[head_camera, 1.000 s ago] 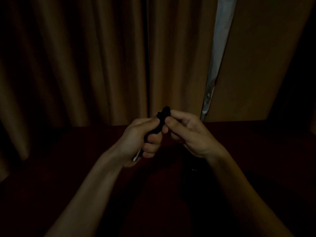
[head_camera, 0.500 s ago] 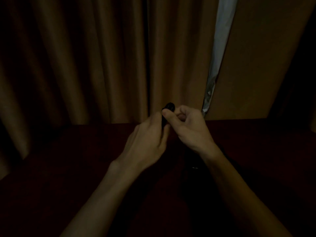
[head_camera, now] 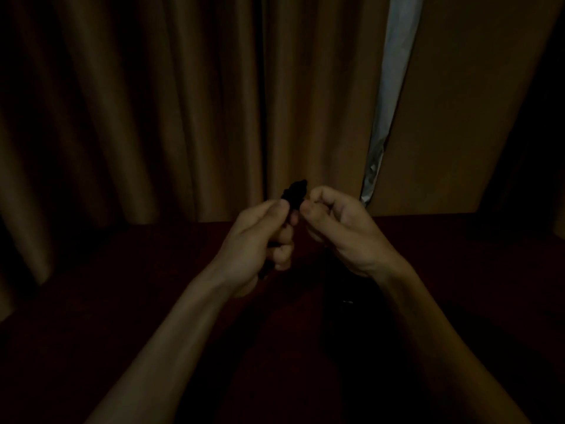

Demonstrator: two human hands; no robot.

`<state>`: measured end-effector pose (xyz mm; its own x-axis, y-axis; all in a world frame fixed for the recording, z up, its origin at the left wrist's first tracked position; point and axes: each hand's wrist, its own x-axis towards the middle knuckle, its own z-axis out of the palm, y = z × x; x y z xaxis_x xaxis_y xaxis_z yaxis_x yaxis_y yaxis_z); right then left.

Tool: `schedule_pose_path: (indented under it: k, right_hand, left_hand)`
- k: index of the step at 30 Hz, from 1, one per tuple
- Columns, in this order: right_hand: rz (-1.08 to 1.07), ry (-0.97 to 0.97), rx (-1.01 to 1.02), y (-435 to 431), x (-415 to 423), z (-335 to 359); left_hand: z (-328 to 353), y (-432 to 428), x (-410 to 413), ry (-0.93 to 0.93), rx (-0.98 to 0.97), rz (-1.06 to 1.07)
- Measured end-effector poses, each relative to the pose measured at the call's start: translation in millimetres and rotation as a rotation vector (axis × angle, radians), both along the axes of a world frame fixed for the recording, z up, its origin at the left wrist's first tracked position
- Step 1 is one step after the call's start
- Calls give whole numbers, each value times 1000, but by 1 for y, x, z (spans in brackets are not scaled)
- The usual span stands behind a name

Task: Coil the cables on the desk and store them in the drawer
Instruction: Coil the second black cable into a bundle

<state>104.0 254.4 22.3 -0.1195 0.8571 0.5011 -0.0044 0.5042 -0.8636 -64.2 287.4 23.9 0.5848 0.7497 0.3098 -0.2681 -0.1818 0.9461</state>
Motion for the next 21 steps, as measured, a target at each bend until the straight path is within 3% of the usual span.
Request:
schedule_pose_path:
  k: [5, 8, 13, 16, 18, 21]
  right_hand:
    - [18, -48, 27, -4, -9, -1]
    - [-84, -87, 104, -1, -15, -1]
    - [-266, -146, 129, 6, -15, -5]
    - [-377, -137, 108, 12, -14, -9]
    - [-430, -113, 94, 14, -15, -10]
    - [-454, -106, 65, 11, -22, -10]
  left_hand:
    - [4, 0, -10, -97, -379, -413]
    - [9, -1, -13, -5, -352, -373]
    - [3, 5, -6, 226, 83, 114]
    - [-2, 8, -4, 392, 547, 397]
    - [-6, 4, -1, 528, 795, 452]
    - [-17, 4, 6, 690, 897, 550]
